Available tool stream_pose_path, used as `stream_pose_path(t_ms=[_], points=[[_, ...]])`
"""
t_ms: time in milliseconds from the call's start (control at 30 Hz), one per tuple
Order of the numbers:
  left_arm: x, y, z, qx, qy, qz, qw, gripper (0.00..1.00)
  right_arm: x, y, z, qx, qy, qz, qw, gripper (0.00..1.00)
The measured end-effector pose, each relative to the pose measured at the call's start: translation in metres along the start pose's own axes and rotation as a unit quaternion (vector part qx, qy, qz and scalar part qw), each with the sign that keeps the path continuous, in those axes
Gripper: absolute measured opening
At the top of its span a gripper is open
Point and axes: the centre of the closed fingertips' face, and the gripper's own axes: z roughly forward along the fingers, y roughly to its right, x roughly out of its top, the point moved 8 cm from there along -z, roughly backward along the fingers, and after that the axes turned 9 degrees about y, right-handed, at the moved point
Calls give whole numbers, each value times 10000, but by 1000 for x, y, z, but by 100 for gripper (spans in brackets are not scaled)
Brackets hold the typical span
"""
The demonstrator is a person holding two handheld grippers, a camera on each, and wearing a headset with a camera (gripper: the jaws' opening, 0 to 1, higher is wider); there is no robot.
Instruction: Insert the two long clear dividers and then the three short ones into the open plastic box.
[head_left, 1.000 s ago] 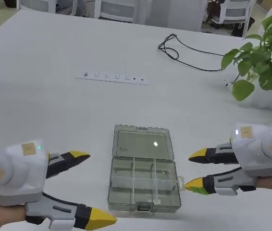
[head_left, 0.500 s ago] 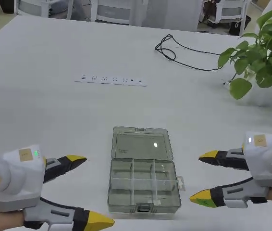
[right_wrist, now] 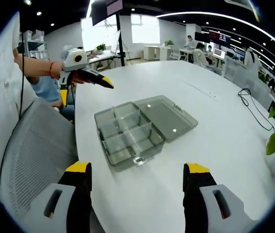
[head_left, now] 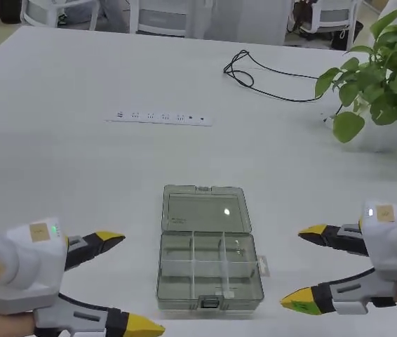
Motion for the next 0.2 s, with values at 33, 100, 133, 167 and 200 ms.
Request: stream_pose_path(t_ms=[33, 100, 133, 167, 200], points=[[-1, 0, 0, -2, -13, 17, 10000, 100, 0, 0, 0, 2, -10, -9, 10000, 78], [-2, -1, 0, -8, -42, 21, 10000, 100, -1, 0, 0, 1, 5, 12, 10000, 78], [-3, -2, 0, -10, -46, 24, 10000, 100, -1, 0, 0, 0, 4, 16, 10000, 78], [-3, -2, 0, -7, -54, 31, 10000, 100, -1, 0, 0, -4, 4, 7, 10000, 78], [-4, -2, 0, -5, -57, 27, 10000, 100, -1, 0, 0, -3, 1, 3, 10000, 78]])
